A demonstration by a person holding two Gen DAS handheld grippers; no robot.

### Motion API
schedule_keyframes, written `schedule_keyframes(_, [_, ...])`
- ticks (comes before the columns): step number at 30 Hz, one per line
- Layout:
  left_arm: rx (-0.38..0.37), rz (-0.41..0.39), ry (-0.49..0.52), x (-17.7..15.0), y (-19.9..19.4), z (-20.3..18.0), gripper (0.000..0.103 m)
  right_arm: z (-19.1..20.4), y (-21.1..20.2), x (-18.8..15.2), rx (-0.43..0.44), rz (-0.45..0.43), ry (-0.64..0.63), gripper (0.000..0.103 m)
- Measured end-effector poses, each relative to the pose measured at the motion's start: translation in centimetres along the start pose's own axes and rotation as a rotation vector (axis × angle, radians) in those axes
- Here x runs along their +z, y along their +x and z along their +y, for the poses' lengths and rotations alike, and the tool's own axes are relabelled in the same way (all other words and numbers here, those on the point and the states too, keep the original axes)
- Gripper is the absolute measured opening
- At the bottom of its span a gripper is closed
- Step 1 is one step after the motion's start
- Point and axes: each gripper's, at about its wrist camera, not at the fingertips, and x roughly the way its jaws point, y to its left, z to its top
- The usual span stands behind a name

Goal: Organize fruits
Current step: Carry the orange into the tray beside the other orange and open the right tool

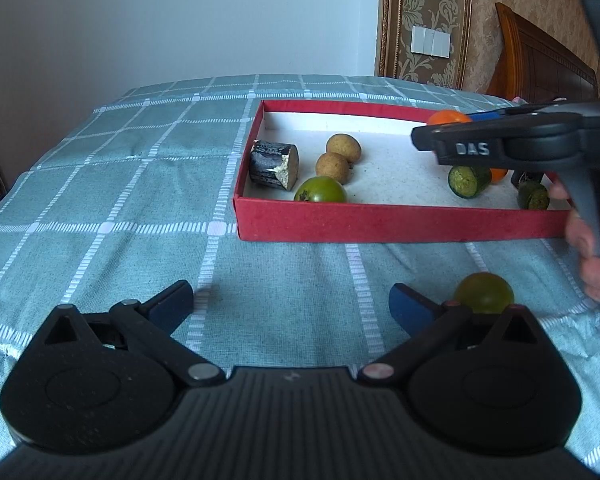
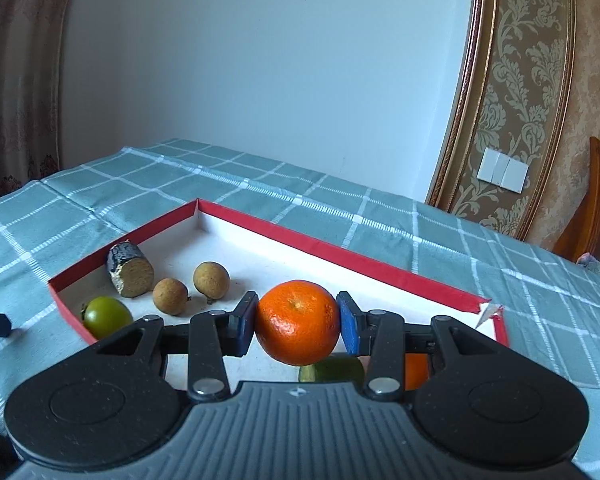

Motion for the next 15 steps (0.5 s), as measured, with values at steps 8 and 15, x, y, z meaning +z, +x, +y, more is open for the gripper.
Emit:
schedule_keyframes(8, [0.000,0.000,0.000,0.0,0.0,0.0,0.103,-0.4,2.7,0.1,0.000,0.055,0.033,0.041])
schedule_keyframes(15, [0.000,0.000,0.000,0.0,0.0,0.0,0.103,-0.6,3.8,-0.3,0.000,0.083,0.045,0.041])
